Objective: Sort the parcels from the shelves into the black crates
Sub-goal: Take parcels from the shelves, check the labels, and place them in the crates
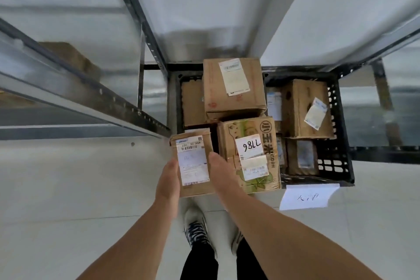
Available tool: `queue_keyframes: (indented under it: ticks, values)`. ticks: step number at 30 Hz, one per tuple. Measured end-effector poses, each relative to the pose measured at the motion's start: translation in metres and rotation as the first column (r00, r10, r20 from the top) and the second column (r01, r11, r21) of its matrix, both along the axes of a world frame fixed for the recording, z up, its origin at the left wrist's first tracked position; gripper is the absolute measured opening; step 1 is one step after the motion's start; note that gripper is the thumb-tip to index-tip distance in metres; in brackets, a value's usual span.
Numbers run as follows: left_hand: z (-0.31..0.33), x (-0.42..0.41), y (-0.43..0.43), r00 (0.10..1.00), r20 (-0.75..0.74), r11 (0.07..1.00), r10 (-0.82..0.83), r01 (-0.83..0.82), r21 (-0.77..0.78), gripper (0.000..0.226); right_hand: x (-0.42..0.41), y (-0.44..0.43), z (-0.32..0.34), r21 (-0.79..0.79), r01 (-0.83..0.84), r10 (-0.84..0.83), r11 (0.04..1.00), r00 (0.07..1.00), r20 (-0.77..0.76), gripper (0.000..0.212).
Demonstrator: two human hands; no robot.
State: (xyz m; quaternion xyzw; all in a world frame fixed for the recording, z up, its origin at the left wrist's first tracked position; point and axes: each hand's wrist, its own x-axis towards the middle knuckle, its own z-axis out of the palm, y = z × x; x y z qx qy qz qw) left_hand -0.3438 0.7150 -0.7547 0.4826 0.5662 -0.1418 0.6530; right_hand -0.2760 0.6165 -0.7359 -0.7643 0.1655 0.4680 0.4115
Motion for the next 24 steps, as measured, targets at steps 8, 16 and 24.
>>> queue_keyframes:
  ticks: [8,16,24]
  values:
    - [-0.084,0.014,0.011,0.998,0.004,0.997,-0.064,0.064,-0.042,0.039,0.014,0.018,-0.104,-0.100,0.114,-0.114,0.988,0.993,0.005,0.051]
    - [-0.117,0.024,0.015,0.990,0.049,0.981,-0.130,0.136,-0.136,0.044,0.014,0.026,-0.150,-0.140,0.117,-0.104,0.983,0.990,0.094,0.063]
    - [-0.120,0.031,0.012,0.985,0.051,0.980,-0.166,0.170,-0.104,0.042,0.013,0.032,-0.153,-0.234,0.039,-0.035,0.971,0.999,0.022,0.078]
